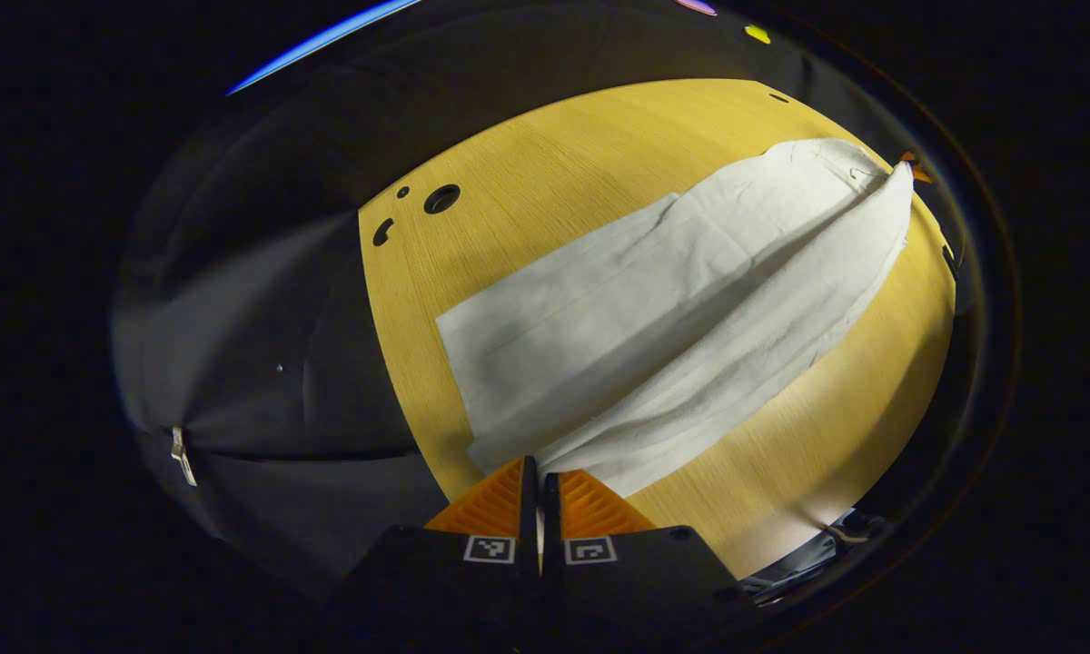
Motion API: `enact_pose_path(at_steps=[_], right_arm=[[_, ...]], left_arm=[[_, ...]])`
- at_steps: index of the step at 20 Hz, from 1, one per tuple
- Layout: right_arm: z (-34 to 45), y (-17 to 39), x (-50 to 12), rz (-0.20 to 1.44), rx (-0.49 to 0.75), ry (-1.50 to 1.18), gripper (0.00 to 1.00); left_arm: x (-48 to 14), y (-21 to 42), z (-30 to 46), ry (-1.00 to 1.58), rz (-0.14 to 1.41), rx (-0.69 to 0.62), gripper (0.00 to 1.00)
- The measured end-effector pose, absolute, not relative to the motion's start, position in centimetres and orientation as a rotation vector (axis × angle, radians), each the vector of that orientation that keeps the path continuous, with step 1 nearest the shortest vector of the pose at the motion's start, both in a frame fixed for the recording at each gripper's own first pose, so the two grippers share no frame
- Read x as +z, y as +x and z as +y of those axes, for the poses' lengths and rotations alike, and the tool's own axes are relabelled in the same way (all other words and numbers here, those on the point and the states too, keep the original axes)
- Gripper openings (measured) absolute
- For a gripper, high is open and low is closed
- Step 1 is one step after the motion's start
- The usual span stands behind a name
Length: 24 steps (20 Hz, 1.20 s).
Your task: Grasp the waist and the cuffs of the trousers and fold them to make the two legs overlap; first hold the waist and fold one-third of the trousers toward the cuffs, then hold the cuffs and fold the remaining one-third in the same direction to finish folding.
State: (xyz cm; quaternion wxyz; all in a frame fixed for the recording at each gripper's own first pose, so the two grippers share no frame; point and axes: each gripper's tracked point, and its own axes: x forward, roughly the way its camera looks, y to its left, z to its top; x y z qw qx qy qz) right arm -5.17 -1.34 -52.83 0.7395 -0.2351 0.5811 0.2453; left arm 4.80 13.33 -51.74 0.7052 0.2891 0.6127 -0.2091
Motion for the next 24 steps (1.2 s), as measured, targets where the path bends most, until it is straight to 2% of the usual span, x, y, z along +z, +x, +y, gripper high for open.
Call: enact_pose_path(at_steps=[8,9,10,16,17,19,21,22,24], right_arm=[[-1.5,-2.9,-57.5,1.443,0.479,-0.314,0.16],[-1.4,-2.9,-58.1,1.489,0.463,-0.259,0.16],[-1.4,-2.8,-59.0,1.521,0.452,-0.223,0.16],[-1.9,-1.4,-59.8,1.619,0.408,-0.003,0.16],[-2.1,-1.3,-60.1,1.620,0.388,0.010,0.10],[-2.0,-1.0,-60.4,1.607,0.363,0.002,0.30],[-1.5,-0.8,-60.0,1.563,0.372,0.001,0.34],[-1.3,-0.7,-59.6,1.523,0.384,0.001,0.35],[-1.1,-0.7,-58.4,1.458,0.374,0.038,0.38]], left_arm=[[-56.9,7.2,12.9,0.582,1.497,-0.381,0.06],[-57.5,7.0,13.0,0.584,1.518,-0.378,0.10],[-58.3,6.9,13.1,0.584,1.545,-0.372,0.05],[-59.4,7.1,13.2,0.557,1.642,-0.330,0.06],[-59.3,7.2,13.2,0.569,1.647,-0.340,0.06],[-59.3,7.2,13.2,0.582,1.647,-0.330,0.07],[-59.2,7.4,13.2,0.589,1.629,-0.340,0.09],[-59.2,7.1,13.0,0.576,1.626,-0.349,0.14],[-58.8,7.2,13.3,0.581,1.596,-0.353,0.40]])
